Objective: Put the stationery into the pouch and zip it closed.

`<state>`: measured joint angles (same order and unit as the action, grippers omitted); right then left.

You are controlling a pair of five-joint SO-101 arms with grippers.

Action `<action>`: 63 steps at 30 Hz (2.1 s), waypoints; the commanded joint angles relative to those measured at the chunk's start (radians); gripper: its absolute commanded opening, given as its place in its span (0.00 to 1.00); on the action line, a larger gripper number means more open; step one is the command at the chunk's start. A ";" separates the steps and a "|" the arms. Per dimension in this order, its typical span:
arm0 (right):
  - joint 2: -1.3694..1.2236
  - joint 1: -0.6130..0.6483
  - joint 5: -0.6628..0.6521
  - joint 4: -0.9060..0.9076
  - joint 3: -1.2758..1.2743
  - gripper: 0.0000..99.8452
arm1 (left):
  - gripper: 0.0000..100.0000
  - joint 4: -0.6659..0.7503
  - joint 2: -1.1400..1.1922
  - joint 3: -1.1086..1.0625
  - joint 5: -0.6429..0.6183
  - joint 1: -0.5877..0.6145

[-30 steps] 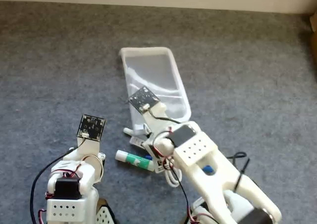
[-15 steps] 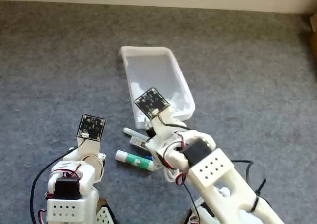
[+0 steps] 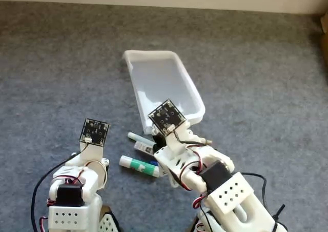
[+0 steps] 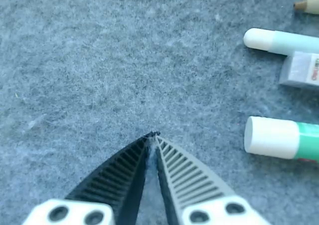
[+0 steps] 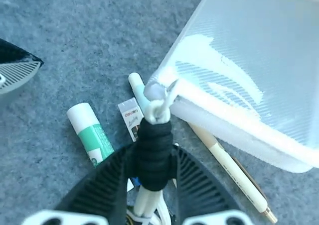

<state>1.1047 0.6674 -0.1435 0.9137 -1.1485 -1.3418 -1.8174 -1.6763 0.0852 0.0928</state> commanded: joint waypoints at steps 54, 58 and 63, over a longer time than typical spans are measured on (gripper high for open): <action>0.035 0.053 0.037 0.030 0.084 0.00 | 0.53 0.381 -0.008 0.062 -0.262 -0.133; 0.035 0.051 0.037 0.030 0.084 0.00 | 0.53 0.381 -0.008 0.067 -0.262 -0.065; 0.035 0.051 0.037 0.027 0.084 0.00 | 0.53 0.358 -0.008 0.071 -0.262 -0.038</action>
<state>1.1093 0.7043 -0.1189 0.9444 -1.1485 -0.9797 -1.8174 -1.6164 -0.1880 0.0315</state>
